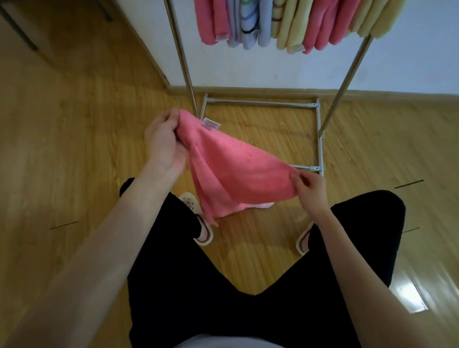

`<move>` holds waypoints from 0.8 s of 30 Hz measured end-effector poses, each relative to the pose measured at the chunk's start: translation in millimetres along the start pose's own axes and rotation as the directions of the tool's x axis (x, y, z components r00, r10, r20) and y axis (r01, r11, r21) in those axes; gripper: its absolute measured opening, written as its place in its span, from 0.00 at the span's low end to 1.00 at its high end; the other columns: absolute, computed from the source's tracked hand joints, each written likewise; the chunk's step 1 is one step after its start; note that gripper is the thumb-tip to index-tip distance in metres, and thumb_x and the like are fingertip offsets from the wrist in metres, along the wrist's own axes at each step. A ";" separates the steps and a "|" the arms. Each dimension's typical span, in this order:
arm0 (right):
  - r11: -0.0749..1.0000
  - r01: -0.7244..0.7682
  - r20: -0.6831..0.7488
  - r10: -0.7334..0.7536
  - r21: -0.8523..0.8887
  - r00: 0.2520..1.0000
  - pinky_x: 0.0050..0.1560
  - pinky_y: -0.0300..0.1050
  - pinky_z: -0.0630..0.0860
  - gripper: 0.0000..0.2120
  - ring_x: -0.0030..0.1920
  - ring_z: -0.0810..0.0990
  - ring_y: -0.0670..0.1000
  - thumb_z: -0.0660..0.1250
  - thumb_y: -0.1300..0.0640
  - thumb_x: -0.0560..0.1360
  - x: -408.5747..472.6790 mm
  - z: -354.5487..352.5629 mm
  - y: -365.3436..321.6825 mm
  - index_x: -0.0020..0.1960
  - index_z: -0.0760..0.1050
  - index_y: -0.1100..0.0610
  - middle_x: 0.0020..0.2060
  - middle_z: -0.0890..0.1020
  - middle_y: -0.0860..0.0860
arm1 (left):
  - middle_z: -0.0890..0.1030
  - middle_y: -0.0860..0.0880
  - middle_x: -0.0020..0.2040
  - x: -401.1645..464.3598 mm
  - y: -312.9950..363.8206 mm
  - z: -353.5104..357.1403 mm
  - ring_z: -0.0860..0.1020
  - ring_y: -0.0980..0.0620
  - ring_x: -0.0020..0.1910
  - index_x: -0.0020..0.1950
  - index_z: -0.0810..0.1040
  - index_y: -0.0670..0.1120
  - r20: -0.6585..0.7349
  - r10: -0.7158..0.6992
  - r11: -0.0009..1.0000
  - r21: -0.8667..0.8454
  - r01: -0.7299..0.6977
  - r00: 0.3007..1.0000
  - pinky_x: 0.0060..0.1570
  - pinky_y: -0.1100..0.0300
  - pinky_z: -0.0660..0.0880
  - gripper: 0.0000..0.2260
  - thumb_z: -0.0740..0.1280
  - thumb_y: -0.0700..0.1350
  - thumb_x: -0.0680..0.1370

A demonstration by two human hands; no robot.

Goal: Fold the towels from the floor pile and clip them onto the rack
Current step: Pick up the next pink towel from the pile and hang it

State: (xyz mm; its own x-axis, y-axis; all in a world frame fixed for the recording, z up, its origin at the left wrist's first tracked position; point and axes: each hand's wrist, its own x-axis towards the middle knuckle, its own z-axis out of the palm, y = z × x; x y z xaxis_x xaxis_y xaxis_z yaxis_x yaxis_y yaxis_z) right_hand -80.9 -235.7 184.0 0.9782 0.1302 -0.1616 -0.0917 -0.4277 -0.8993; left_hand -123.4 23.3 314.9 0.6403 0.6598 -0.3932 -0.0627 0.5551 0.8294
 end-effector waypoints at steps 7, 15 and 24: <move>0.995 0.044 -0.080 -0.036 0.093 0.996 0.23 0.32 0.54 0.20 0.20 0.59 0.43 0.61 0.62 0.79 -1.2 -7.8 -68.3 0.29 0.65 0.62 0.22 0.61 0.48 | 0.82 0.53 0.44 -16.4 4.0 -26.4 0.83 0.54 0.47 0.50 0.78 0.47 0.266 0.204 0.763 0.559 -0.324 0.942 0.41 0.60 0.81 0.06 0.66 0.36 0.78; 0.990 0.055 -0.108 -0.041 0.130 0.993 0.29 0.44 0.60 0.16 0.29 0.65 0.52 0.59 0.63 0.78 4.4 -13.6 -97.4 0.40 0.71 0.77 0.25 0.68 0.60 | 0.82 0.49 0.48 -24.3 -2.2 -38.3 0.79 0.51 0.53 0.43 0.81 0.46 0.480 -0.103 0.499 0.783 -0.372 0.871 0.49 0.51 0.81 0.14 0.60 0.32 0.79; 0.937 -0.081 0.160 0.028 0.340 0.987 0.36 0.45 0.72 0.13 0.32 0.76 0.49 0.60 0.57 0.80 -6.6 -29.1 -123.9 0.48 0.80 0.64 0.29 0.78 0.54 | 0.80 0.49 0.61 -40.7 9.6 -25.9 0.77 0.51 0.62 0.56 0.82 0.42 0.511 -0.483 0.572 0.799 -0.185 0.711 0.59 0.57 0.76 0.20 0.58 0.25 0.74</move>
State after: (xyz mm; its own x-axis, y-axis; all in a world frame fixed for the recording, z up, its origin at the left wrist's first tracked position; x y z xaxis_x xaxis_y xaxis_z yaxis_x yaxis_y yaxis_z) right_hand -70.6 -209.6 308.4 0.9328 0.2601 -0.2494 -0.2288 -0.1072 -0.9675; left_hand -169.9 14.9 328.6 0.8766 -0.0580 -0.4777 0.4573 -0.2092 0.8644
